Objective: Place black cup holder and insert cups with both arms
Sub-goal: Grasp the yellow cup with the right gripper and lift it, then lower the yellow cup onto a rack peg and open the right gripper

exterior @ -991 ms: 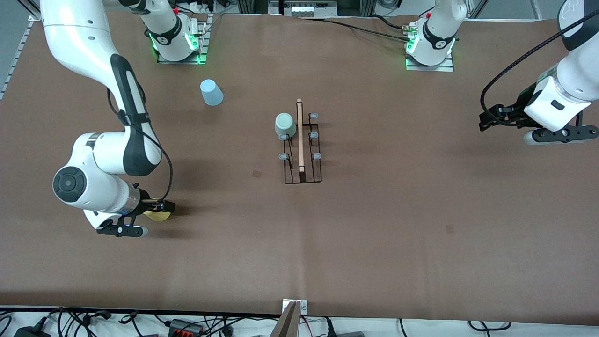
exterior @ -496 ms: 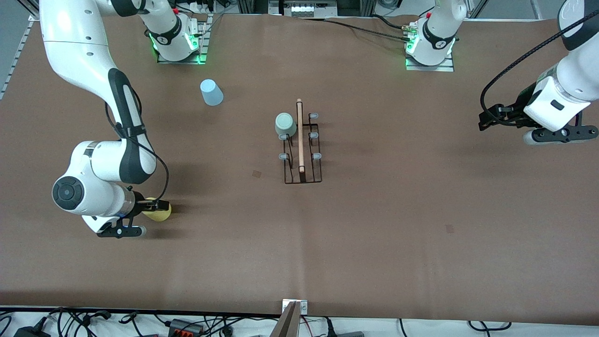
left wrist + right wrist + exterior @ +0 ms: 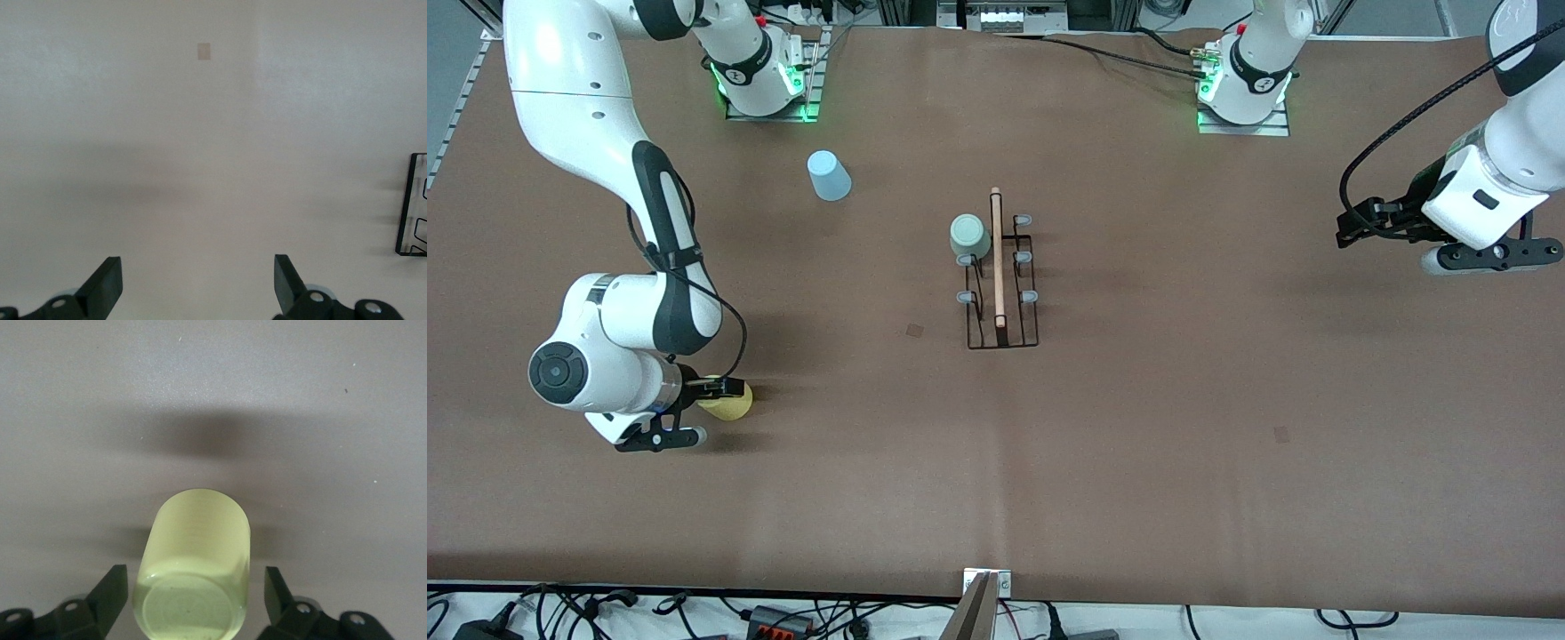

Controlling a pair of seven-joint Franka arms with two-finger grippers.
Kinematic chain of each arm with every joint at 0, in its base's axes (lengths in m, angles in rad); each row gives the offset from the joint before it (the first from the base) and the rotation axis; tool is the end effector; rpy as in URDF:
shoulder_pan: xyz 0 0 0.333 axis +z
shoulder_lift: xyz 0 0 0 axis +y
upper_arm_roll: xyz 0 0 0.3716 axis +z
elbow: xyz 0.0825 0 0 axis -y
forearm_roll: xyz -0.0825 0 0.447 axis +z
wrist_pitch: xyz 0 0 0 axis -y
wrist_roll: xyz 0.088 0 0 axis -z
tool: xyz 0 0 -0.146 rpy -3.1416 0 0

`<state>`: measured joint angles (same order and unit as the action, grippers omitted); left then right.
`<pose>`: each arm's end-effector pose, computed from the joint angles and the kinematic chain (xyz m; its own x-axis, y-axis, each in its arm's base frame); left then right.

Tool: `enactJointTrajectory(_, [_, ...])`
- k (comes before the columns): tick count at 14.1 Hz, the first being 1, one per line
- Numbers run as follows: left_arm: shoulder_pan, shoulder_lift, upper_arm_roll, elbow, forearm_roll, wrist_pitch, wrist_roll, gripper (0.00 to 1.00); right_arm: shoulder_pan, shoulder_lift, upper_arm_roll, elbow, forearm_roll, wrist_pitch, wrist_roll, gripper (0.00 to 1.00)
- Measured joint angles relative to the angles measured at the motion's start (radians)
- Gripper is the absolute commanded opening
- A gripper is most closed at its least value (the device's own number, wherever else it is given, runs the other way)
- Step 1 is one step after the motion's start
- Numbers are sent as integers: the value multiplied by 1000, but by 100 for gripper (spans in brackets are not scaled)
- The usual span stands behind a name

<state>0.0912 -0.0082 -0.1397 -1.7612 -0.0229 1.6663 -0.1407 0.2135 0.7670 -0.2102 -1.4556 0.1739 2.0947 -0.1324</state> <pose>0.6082 -0.0329 0.5523 0.9916 0.0945 -0.0888 0.0957 -0.9954 0.0090 0.7926 0.0421 0.1909 0.9901 0.0894 -0.1085 0.0890 -0.9960 -0.0090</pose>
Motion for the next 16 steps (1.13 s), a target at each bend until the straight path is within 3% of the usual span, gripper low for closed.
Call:
enactJointTrajectory(5, [0,0,0,0,0,0,0,100,4,-4,5,37,0,-78,-1,23])
enactJointTrajectory(8, [0,0,0,0,0,-1,0,100,33,-20,17,191,3,-280,5,23])
enactJointTrajectory(11, [0,0,0,0,0,-1,0,100,138,-45,25,312,6,-398,102,23])
enactJointTrajectory(16, [1,0,1,0,0,-1,0,100,371,-45,28,338,6,-405,413,23])
